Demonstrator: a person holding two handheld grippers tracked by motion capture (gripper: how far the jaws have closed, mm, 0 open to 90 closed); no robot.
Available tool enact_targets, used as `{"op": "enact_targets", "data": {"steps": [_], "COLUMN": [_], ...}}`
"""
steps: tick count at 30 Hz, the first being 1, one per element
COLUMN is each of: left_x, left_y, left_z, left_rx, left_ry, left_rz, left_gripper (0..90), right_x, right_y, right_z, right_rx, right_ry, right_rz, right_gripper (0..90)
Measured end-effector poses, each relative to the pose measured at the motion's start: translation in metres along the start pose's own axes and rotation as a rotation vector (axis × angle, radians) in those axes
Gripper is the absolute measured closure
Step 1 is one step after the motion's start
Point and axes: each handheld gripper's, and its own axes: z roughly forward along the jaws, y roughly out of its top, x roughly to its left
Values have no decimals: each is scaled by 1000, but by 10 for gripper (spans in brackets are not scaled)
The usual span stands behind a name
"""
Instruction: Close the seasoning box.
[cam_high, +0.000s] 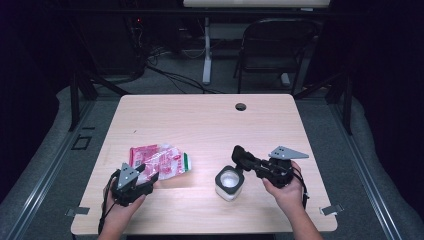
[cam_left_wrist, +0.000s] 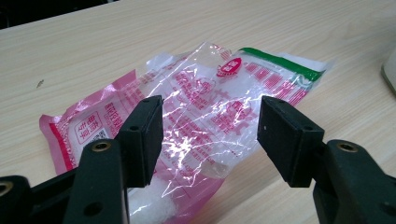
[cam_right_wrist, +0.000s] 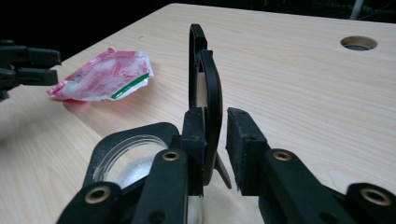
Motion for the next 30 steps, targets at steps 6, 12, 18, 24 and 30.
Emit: {"op": "enact_targets", "data": {"steps": [6,12,18,24,30], "left_x": [1,1,2,2,2], "left_y": [-1,-1,-1,0,1], "left_z": [1,1,0,2,4], "left_rx": [6,6,8,3,0], "left_ry": [2,5,6,2,-4], "left_rz": [0,0,-1,1,1], "left_gripper": [409,410,412,412,412], "right_x": [3,6,15,22,28], "right_y": [0,1,1,0,0], "right_z": [1,0,0,1,-1], "right_rx": [0,7,5,0,-15], "right_ry": [-2,-3,-31,-52,-12], "right_rz": [-28,-56,-115,-160,-164], "right_gripper": [839,849,850,835,774]}}
